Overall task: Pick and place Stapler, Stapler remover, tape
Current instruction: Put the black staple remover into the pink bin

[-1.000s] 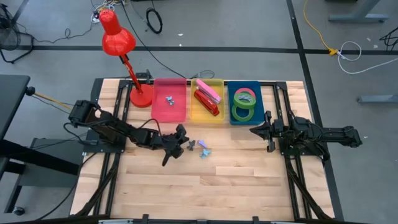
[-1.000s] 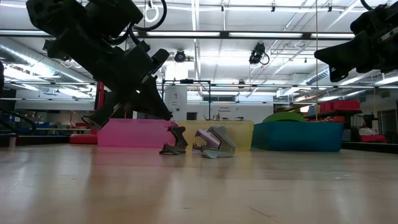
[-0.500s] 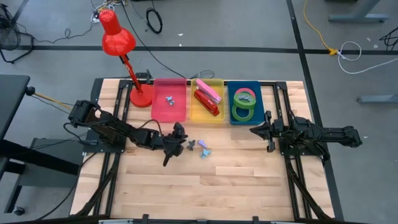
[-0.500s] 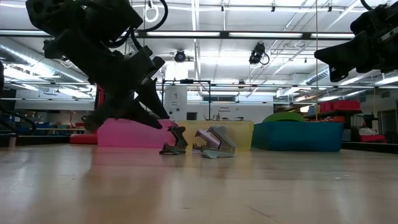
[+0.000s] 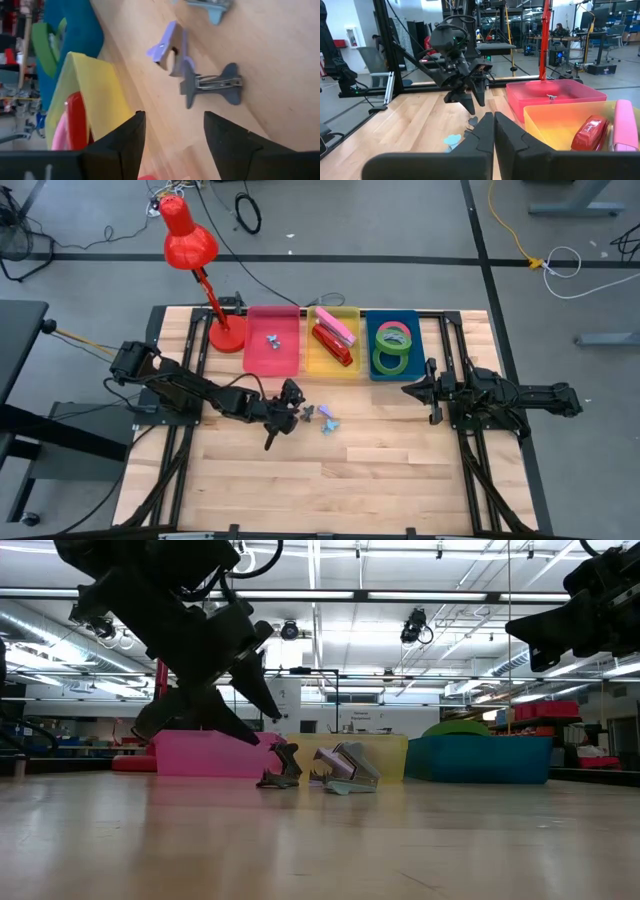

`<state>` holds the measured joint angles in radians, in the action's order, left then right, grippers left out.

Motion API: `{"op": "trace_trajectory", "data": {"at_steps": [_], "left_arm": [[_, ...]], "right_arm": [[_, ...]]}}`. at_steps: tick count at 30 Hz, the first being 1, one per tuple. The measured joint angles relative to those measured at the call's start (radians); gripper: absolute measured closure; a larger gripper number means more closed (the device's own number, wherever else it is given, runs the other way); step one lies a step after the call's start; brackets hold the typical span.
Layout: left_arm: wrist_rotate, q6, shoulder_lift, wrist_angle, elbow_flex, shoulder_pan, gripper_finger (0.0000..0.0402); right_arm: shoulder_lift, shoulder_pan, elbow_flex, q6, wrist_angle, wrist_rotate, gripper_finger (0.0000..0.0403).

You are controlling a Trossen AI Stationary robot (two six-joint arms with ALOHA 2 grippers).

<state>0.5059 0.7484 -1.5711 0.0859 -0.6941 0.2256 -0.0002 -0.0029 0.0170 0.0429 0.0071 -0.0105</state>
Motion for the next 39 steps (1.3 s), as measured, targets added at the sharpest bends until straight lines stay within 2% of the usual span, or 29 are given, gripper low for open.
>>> {"op": "trace_trajectory", "data": {"at_steps": [4,11,20,32,39], "left_arm": [[-0.028,0.002,-0.007,0.001,0.000,0.000,0.0209],[-0.010,0.015,-0.070,0.009,-0.003,-0.005,0.0221],[-0.005,0.094,-0.081,0.013,-0.059,-0.018,0.0236],[-0.002,0.096,-0.117,0.016,-0.062,-0.023,0.0260],[-0.035,0.106,-0.117,0.012,-0.067,-0.024,0.0278]], "right_arm": [[0.000,0.000,0.000,0.000,0.000,0.000,0.0387],[0.000,0.000,0.000,0.000,0.001,0.000,0.0387],[0.000,0.000,0.000,0.000,0.000,0.000,0.0387],[0.000,0.000,0.000,0.000,0.000,0.000,0.0387],[0.000,0.000,0.000,0.000,0.000,0.000,0.0387]]}}
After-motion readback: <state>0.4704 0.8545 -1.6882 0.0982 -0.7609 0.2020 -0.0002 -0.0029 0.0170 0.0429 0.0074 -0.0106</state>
